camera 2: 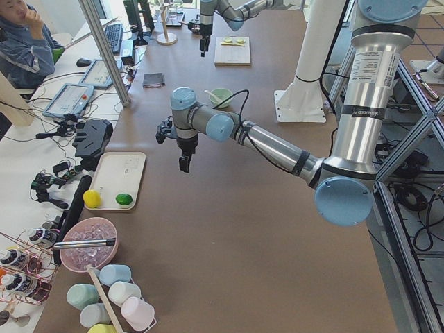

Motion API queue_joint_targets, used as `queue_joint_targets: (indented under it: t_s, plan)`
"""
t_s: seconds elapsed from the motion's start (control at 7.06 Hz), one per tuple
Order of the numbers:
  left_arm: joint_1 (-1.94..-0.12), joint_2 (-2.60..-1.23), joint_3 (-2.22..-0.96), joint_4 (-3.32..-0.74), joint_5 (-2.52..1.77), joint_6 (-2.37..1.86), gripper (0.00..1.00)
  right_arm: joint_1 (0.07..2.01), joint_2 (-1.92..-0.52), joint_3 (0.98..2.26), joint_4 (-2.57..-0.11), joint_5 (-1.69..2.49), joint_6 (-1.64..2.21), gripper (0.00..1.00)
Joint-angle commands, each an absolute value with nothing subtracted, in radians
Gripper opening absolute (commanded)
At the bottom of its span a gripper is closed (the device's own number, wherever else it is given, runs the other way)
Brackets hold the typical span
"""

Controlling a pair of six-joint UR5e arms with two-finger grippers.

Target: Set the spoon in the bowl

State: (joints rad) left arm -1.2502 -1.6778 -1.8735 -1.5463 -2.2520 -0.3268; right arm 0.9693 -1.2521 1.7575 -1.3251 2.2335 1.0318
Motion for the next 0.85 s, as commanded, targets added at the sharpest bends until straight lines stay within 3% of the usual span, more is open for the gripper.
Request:
queue_joint_targets:
  t_s: [0.0,0.42,0.71]
  plan:
    - [-1.413,-1.620,-1.833,-1.505,-2.252,-0.049,0.97,1.234,-1.467,1.761,-1.351,2.380,0.583,1.00]
    - [-1.616,-1.618,-1.829,-1.314,-2.296,0.281,0.97,1.447,-1.532,1.758,-1.625,2.385,0.052,1.00]
    - [-1.635,-1.513,-1.850,-1.350,-2.319,0.339,0.97,1.529,-1.539,1.750,-1.732,2.375,-0.137,1.00]
